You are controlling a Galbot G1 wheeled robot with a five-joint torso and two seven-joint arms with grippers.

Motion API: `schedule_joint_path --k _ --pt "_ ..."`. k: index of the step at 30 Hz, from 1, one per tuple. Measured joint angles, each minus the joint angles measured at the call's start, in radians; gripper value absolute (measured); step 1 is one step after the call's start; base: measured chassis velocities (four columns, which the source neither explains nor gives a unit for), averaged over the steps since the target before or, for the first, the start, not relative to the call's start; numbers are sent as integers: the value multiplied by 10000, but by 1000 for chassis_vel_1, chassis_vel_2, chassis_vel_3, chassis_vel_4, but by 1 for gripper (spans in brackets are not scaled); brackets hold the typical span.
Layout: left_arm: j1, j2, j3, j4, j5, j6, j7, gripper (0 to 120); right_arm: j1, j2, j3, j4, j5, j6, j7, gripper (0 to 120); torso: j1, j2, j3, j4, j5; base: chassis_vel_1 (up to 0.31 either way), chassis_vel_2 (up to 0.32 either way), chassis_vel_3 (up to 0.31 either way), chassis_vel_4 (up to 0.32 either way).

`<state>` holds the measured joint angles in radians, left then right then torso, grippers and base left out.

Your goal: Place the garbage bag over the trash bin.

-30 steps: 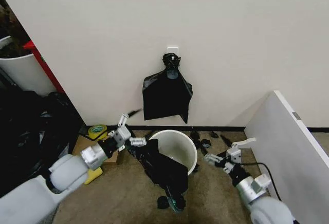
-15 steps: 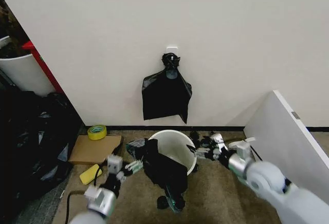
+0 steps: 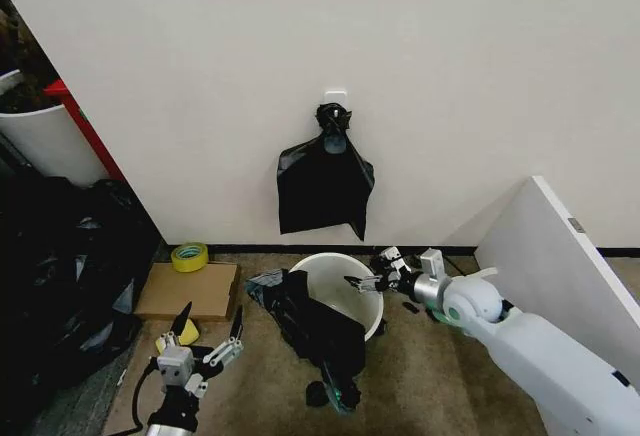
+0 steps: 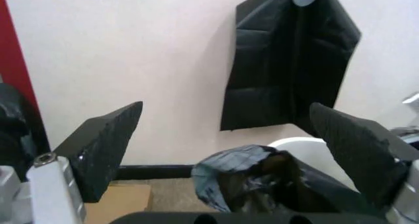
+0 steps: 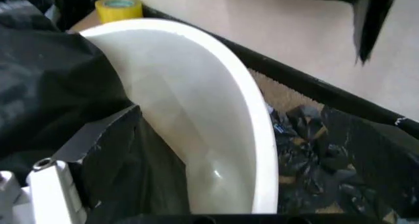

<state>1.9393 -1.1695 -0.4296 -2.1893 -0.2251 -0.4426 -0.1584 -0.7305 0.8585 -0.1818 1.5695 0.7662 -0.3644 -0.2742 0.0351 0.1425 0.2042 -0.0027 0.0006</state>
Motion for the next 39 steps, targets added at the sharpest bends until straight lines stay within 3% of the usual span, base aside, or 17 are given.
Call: schedule_joint_path --k 4,9,12,22,28,34,39 --pt "55 -103 142 -7 177 -31 21 100 397 133 -332 -465 -217 75 -252 92 0 0 0 1 -1 0 0 0 0" --pt "264 -114 304 -2 369 -109 20 100 842 259 -725 -1220 -552 191 -716 71 0 0 0 0 2 0 0 0 0" --pt "319 -137 371 77 455 -139 14 100 917 278 -826 -1359 -650 260 -776 65 0 0 0 0 -1 0 0 0 0" --pt "4 409 483 26 385 73 4 100 1001 370 -1098 -1520 -891 425 -874 26 0 1 -1 -1 -3 0 0 0 0" --pt "-56 379 502 48 325 103 -10 100 877 293 -1052 -1455 -874 461 -807 5 0 1 -1 2 -1 0 0 0 0" --pt "-104 352 536 48 241 134 -30 100 476 184 -789 -1203 -717 604 -355 2 0 1 -1 3 -1 0 0 0 0" --pt "-167 334 632 -3 168 246 -46 100 -450 89 -130 -607 -150 767 787 2 0 1 1 3 3 0 0 0 0"
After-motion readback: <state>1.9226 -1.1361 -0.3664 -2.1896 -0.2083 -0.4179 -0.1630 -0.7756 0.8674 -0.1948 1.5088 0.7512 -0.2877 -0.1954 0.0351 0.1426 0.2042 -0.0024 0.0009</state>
